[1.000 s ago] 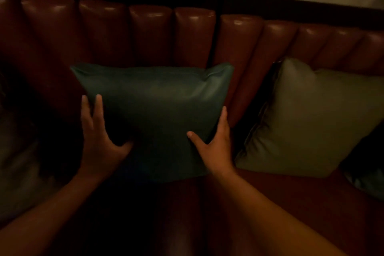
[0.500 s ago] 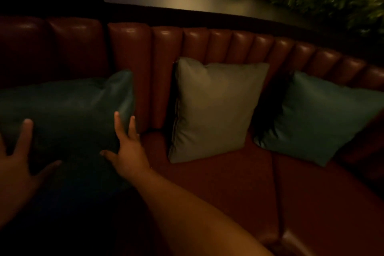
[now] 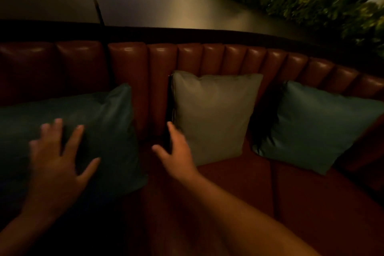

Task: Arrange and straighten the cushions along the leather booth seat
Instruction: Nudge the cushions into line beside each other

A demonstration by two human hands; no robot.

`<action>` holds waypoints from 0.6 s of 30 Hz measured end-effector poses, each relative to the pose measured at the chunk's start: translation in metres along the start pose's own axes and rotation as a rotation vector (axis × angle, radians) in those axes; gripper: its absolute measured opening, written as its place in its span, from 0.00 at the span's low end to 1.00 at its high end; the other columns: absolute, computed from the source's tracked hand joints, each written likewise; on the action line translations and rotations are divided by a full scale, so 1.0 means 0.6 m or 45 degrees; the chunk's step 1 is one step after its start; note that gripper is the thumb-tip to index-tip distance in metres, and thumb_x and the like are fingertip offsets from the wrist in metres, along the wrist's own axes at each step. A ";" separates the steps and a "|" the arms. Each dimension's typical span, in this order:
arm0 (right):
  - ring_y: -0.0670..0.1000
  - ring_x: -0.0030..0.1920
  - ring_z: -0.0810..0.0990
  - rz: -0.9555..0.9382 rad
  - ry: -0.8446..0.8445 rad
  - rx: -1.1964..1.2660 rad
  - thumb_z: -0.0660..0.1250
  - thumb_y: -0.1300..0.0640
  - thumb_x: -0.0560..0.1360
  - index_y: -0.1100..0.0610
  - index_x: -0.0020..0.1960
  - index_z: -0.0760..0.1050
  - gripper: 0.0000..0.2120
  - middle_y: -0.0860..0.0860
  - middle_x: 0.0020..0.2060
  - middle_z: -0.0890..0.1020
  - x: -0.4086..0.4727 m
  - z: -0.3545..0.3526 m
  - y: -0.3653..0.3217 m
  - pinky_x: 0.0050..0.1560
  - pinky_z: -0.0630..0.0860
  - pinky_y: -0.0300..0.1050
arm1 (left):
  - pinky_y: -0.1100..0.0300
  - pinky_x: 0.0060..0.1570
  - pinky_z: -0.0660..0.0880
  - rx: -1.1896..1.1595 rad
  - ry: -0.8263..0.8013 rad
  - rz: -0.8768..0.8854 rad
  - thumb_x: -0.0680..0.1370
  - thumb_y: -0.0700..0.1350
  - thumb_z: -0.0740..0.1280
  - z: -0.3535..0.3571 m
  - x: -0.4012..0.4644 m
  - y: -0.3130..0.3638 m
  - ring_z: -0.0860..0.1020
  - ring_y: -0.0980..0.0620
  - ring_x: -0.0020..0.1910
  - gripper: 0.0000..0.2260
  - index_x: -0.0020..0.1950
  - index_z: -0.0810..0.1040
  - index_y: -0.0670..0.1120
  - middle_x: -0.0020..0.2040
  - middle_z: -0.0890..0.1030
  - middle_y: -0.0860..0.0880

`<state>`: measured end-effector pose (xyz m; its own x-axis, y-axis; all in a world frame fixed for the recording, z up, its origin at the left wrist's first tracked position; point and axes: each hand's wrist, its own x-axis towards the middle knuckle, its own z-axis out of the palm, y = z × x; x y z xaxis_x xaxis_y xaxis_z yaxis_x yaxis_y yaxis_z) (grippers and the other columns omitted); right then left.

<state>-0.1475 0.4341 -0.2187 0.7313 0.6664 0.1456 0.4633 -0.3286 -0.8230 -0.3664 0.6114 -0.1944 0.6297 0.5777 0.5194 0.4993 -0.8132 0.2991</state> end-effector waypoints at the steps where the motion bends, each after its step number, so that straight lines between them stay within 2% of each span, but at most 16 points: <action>1: 0.53 0.77 0.66 -0.009 0.111 -0.005 0.72 0.46 0.78 0.56 0.81 0.62 0.37 0.54 0.78 0.69 0.007 -0.029 0.016 0.78 0.62 0.48 | 0.37 0.77 0.56 -0.070 0.031 0.110 0.74 0.60 0.61 0.006 0.007 0.039 0.55 0.36 0.80 0.35 0.77 0.67 0.41 0.81 0.56 0.39; 3: 0.56 0.74 0.71 0.017 0.339 -0.007 0.72 0.47 0.77 0.60 0.78 0.67 0.34 0.58 0.73 0.73 0.028 -0.095 0.055 0.75 0.65 0.47 | 0.48 0.77 0.60 -0.299 -0.069 0.210 0.76 0.57 0.64 0.031 0.009 0.115 0.61 0.43 0.79 0.33 0.78 0.66 0.42 0.80 0.62 0.43; 5: 0.59 0.72 0.72 0.114 0.540 -0.013 0.74 0.50 0.78 0.60 0.77 0.68 0.32 0.60 0.71 0.74 0.048 -0.162 0.099 0.73 0.64 0.45 | 0.57 0.75 0.64 -0.505 -0.227 0.147 0.77 0.57 0.68 0.079 0.012 0.173 0.66 0.51 0.77 0.35 0.80 0.62 0.48 0.79 0.65 0.50; 8: 0.61 0.74 0.69 0.233 0.657 -0.001 0.75 0.50 0.77 0.60 0.78 0.66 0.35 0.62 0.72 0.71 0.078 -0.260 0.174 0.73 0.60 0.42 | 0.49 0.73 0.69 -0.790 -0.409 -0.308 0.74 0.56 0.75 0.171 0.016 0.258 0.66 0.51 0.76 0.44 0.83 0.52 0.54 0.79 0.64 0.51; 10: 0.58 0.76 0.66 0.272 0.587 0.011 0.76 0.49 0.76 0.58 0.80 0.62 0.39 0.61 0.75 0.67 0.096 -0.312 0.221 0.73 0.58 0.38 | 0.47 0.74 0.67 -0.887 -0.414 -0.576 0.72 0.57 0.76 0.225 0.033 0.301 0.64 0.48 0.77 0.48 0.83 0.49 0.54 0.81 0.62 0.49; 12: 0.56 0.78 0.63 0.280 0.477 -0.017 0.77 0.46 0.74 0.56 0.82 0.58 0.45 0.59 0.78 0.63 0.114 -0.352 0.277 0.77 0.58 0.43 | 0.49 0.75 0.64 -0.862 -0.380 -0.728 0.69 0.60 0.77 0.273 0.054 0.324 0.63 0.47 0.78 0.52 0.83 0.48 0.54 0.81 0.61 0.48; 15: 0.56 0.80 0.60 0.325 0.369 0.013 0.79 0.42 0.70 0.52 0.84 0.52 0.53 0.56 0.81 0.59 0.146 -0.391 0.349 0.79 0.60 0.53 | 0.46 0.74 0.66 -0.901 -0.402 -0.808 0.57 0.72 0.77 0.326 0.084 0.338 0.63 0.48 0.78 0.62 0.81 0.43 0.62 0.82 0.58 0.51; 16: 0.55 0.80 0.60 0.357 0.335 0.045 0.79 0.41 0.69 0.51 0.84 0.49 0.55 0.55 0.82 0.57 0.159 -0.398 0.370 0.79 0.61 0.55 | 0.45 0.73 0.68 -0.910 -0.422 -0.838 0.54 0.73 0.77 0.341 0.095 0.341 0.64 0.48 0.78 0.64 0.80 0.41 0.66 0.82 0.58 0.53; 18: 0.55 0.79 0.62 0.399 0.258 0.121 0.80 0.38 0.66 0.47 0.84 0.46 0.60 0.53 0.82 0.58 0.182 -0.401 0.401 0.78 0.64 0.56 | 0.49 0.70 0.71 -0.993 -0.454 -0.887 0.54 0.69 0.80 0.364 0.115 0.347 0.68 0.51 0.75 0.65 0.78 0.38 0.68 0.81 0.60 0.54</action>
<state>0.1644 0.2665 -0.2688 0.9185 0.3947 -0.0233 0.1601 -0.4252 -0.8909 -0.0893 0.4975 -0.2713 0.5547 0.8120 -0.1818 0.3779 -0.0511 0.9245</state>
